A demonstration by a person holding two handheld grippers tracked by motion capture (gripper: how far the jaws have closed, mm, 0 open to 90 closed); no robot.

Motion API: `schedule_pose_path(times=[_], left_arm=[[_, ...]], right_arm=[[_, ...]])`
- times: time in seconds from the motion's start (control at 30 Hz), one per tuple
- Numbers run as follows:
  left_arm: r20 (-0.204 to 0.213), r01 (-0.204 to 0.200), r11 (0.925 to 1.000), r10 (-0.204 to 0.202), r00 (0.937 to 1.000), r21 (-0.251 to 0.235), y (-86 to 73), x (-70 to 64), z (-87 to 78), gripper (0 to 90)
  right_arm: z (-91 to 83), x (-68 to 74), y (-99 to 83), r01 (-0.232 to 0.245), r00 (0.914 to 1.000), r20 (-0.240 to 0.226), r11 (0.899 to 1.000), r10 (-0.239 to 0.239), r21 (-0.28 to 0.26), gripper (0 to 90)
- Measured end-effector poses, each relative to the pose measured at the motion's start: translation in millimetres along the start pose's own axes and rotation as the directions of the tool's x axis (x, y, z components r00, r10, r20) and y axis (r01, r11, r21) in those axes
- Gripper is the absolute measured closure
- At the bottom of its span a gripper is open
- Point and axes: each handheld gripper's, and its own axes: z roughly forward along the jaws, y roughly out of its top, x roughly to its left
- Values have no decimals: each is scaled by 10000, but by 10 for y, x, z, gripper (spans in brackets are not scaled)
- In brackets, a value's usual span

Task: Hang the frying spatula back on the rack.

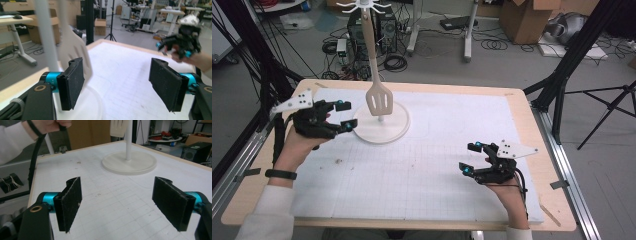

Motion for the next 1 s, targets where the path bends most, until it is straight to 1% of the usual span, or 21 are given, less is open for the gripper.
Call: schedule_pose_path(times=[0.07,0.13,0.2,0.23,0.27,0.3,0.37,0.43,0.5,0.53,0.57,0.63,0.7,0.83,0.9,0.97,1.0], left_arm=[[167,-76,10000,76,9998,14,-105,-89,0,265],[171,-207,9998,207,9996,-31,-206,-174,-7,265],[345,-121,9999,123,9993,-49,-300,-250,-15,267],[308,-186,9998,189,9993,-107,-356,-300,-24,263],[321,-137,9998,142,9994,-143,-388,-330,-33,259],[440,-69,9997,79,9990,-223,-444,-366,-45,257],[444,-12,9998,20,9990,-186,-535,-410,-63,248],[397,46,9999,-41,9992,-124,-632,-438,-78,245],[301,159,9999,-157,9994,-58,-719,-452,-88,238],[330,247,9997,-244,9992,-78,-765,-454,-97,230],[219,270,9996,-268,9994,-69,-811,-467,-108,229],[174,205,9998,-203,9996,-69,-865,-490,-123,225],[132,218,9998,-218,9997,-24,-920,-510,-138,219],[92,292,9996,-292,9995,5,-1000,-534,-148,214],[44,238,9997,-238,9997,92,-1033,-546,-151,214],[85,217,9997,-217,9997,57,-1049,-560,-155,217],[103,201,9998,-201,9997,55,-1056,-570,-156,216]], right_arm=[[-3,-5,-2,-47,10000,64,10000,47,22,230],[-5,-4,-5,2,9999,136,10000,-3,42,230],[-6,2,-14,-2,9997,227,9999,-2,159,230],[-3,-1,-21,-58,9996,275,9998,53,178,230],[-1,-15,-33,-91,9995,320,9996,83,262,230],[0,-23,-40,-107,9994,324,9995,97,282,230],[5,-37,-58,-154,9992,372,9992,140,367,230],[13,-43,-67,-238,9989,417,9988,220,426,230],[15,-44,-71,-200,9990,421,9988,181,448,230],[17,-45,-72,-159,9990,436,9989,140,448,230],[17,-45,-72,-159,9989,438,9989,139,448,230],[15,-46,-73,-262,9989,395,9986,244,457,230],[20,-59,-75,-213,9989,424,9988,194,447,229],[36,-65,-84,-308,9986,443,9980,284,547,224],[42,-61,-87,-281,9987,441,9979,255,590,222],[50,-60,-89,-258,9991,348,9979,238,588,222],[52,-54,-90,-334,9991,283,9974,317,636,222]])
